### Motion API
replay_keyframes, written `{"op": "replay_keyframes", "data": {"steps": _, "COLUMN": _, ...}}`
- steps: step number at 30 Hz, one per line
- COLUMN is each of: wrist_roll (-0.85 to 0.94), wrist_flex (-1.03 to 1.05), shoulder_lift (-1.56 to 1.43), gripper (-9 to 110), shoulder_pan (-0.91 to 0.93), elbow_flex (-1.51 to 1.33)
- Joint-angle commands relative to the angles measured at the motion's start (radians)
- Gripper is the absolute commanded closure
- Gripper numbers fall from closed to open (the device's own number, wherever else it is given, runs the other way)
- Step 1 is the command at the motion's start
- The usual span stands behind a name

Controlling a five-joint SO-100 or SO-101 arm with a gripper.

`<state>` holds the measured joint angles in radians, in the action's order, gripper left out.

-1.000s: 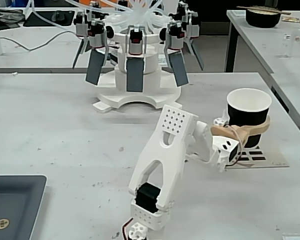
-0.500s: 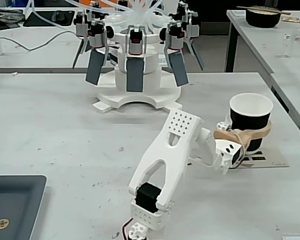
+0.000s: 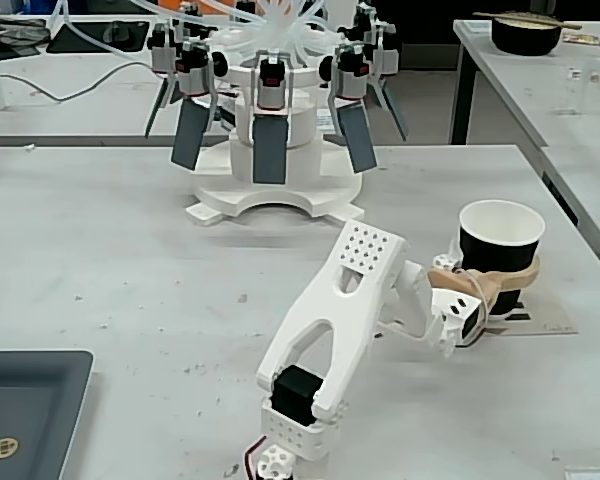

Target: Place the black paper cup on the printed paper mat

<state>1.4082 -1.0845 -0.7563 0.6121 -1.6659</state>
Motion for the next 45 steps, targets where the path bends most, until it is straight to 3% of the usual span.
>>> {"op": "replay_keyframes", "data": {"steps": 1, "wrist_roll": -0.011, "wrist_flex": -0.003, "shoulder_lift": -0.012, "gripper": 88, "shoulder_pan": 0.009, "elbow_flex": 0.040}}
{"op": "replay_keyframes", "data": {"steps": 22, "wrist_roll": 0.067, "wrist_flex": 0.049, "shoulder_lift": -0.049, "gripper": 54, "shoulder_pan": 0.112, "elbow_flex": 0.034}}
{"op": "replay_keyframes", "data": {"steps": 34, "wrist_roll": 0.127, "wrist_flex": 0.071, "shoulder_lift": -0.252, "gripper": 50, "shoulder_pan": 0.124, "elbow_flex": -0.192}}
{"op": "replay_keyframes", "data": {"steps": 45, "wrist_roll": 0.112, "wrist_flex": -0.034, "shoulder_lift": -0.453, "gripper": 45, "shoulder_pan": 0.121, "elbow_flex": -0.449}}
